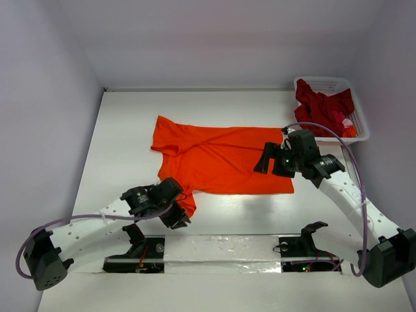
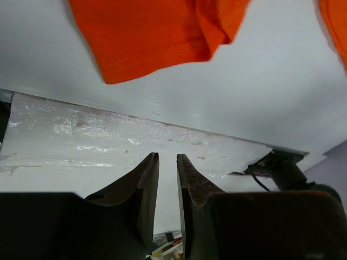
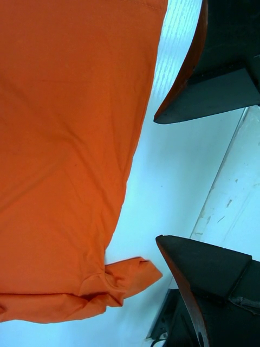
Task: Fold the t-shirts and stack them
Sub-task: Grap the side of the flattened tshirt closest away from the robot with both arms
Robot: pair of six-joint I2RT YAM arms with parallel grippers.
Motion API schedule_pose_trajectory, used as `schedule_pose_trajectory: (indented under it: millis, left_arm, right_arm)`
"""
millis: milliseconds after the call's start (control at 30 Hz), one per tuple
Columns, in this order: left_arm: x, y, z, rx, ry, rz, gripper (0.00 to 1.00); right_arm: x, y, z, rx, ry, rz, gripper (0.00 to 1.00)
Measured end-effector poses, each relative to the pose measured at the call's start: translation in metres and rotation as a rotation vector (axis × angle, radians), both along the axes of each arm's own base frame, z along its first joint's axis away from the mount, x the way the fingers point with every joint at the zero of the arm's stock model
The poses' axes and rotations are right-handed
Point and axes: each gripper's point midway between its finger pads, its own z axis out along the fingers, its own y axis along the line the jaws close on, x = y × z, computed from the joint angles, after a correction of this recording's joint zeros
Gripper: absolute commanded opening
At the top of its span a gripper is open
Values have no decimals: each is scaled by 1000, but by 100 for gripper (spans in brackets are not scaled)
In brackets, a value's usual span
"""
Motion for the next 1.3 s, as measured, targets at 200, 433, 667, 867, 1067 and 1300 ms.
schedule_pose_trajectory:
  millis: [200, 433, 667, 867, 1067, 1300]
  left_arm:
    - [-1, 3, -28, 84, 52, 115, 18]
    - [11, 14, -42, 166, 41, 243, 16]
    - [13, 26, -38, 181, 26, 339, 13]
    - [16, 34, -33, 321, 46, 345, 14]
    - [17, 37, -34, 367, 55, 342, 21]
    - [7, 44, -47, 381, 92, 354, 30]
  right_arm:
    - [-3, 4, 2, 19, 2, 18, 89]
    - [-9, 5, 7, 44, -13, 35, 89]
    - [-12, 6, 7, 52, -9, 44, 89]
    - [-13, 8, 8, 62, -10, 52, 89]
    - [-14, 10, 9, 72, -6, 62, 89]
    - [-18, 11, 7, 84, -3, 71, 89]
